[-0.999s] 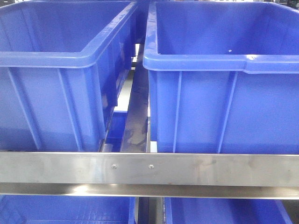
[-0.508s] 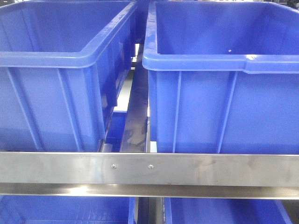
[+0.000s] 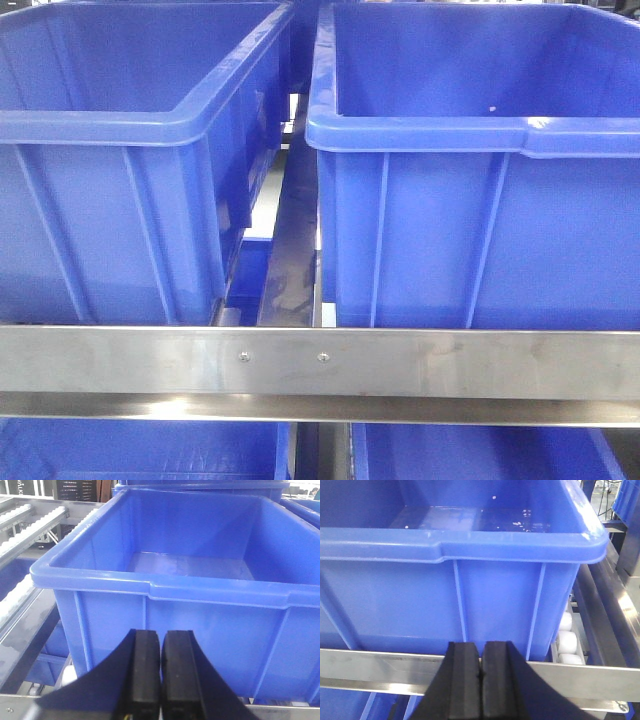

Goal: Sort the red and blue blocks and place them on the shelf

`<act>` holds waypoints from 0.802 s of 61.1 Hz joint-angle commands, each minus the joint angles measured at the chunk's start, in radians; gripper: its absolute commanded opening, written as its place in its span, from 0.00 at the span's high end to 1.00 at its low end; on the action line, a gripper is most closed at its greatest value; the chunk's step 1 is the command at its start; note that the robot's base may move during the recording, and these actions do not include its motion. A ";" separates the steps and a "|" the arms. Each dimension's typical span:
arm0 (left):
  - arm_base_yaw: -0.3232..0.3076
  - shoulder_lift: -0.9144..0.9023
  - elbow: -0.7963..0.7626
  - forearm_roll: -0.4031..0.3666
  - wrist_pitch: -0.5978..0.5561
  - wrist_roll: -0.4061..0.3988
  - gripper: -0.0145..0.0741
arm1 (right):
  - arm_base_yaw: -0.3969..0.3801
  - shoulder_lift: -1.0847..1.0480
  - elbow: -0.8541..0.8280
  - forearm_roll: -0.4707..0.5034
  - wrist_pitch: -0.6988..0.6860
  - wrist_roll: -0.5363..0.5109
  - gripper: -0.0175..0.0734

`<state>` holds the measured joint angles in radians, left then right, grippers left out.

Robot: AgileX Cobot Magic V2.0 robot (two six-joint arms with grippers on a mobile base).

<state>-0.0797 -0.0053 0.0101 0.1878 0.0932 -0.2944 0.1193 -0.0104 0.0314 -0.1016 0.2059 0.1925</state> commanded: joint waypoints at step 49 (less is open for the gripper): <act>0.002 -0.018 0.042 -0.162 -0.093 0.191 0.70 | -0.001 -0.020 -0.021 -0.015 -0.085 -0.012 0.75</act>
<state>-0.0797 -0.0053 0.0101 0.0347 0.0913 -0.1034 0.1193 -0.0104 0.0314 -0.1038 0.2059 0.1925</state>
